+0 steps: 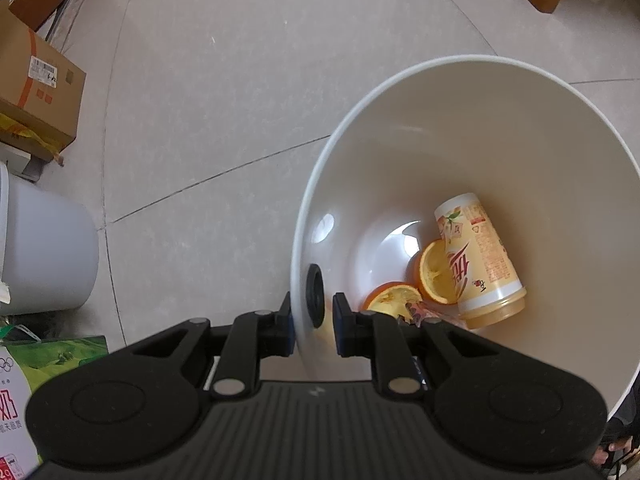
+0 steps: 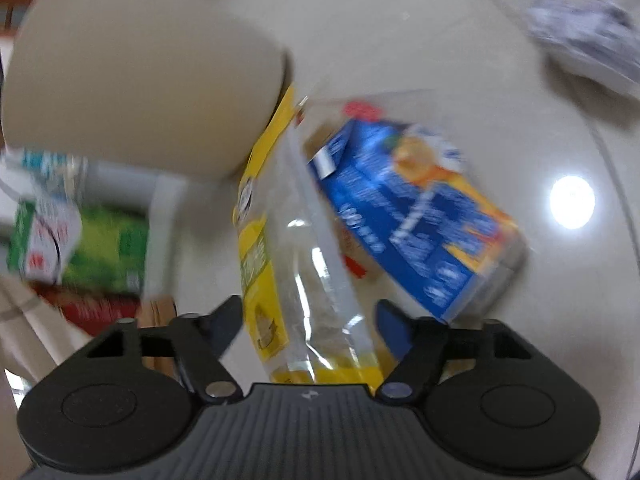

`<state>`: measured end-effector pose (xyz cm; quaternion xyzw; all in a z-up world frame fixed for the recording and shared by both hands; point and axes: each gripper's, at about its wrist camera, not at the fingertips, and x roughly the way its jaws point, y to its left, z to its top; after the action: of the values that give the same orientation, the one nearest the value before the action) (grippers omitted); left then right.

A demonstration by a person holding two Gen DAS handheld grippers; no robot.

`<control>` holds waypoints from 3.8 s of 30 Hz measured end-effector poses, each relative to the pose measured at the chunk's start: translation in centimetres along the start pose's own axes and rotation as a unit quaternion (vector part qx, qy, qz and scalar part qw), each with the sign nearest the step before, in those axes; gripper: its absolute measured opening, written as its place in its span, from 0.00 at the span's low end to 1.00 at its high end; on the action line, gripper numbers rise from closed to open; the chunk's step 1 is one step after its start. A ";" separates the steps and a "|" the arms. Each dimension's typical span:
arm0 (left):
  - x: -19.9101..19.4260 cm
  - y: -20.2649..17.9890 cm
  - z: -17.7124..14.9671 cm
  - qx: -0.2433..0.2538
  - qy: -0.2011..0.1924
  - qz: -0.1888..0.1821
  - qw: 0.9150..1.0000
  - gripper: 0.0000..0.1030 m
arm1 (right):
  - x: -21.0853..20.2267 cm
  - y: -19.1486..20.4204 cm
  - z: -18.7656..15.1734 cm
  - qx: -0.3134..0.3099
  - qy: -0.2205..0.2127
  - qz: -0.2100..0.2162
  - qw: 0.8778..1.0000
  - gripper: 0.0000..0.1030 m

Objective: Collect trash
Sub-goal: 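Grasp the yellow bread bag with the right tool, then lift the yellow bag over the bin and release it with the right tool, then move to and grasp the blue juice carton with the right tool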

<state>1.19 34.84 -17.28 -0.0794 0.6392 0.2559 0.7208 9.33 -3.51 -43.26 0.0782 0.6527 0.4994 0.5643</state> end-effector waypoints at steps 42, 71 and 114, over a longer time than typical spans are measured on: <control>-0.1 1.2 0.1 -0.023 0.003 -0.038 0.999 0.16 | -20.0 34.8 8.1 -0.288 -0.030 -0.284 0.914 0.24; -0.7 2.8 0.3 -0.020 0.005 -0.083 0.996 0.16 | -8.5 41.0 17.9 -0.344 -0.072 -0.308 0.884 0.82; -1.2 1.9 -0.5 -0.009 -0.010 -0.064 0.998 0.16 | 1.2 7.4 1.7 -0.277 0.074 -0.402 0.870 0.81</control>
<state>-0.18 35.98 -15.75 -0.1236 0.6236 0.2158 0.7411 6.85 1.87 -38.34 -0.3875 0.5022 0.3946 0.6648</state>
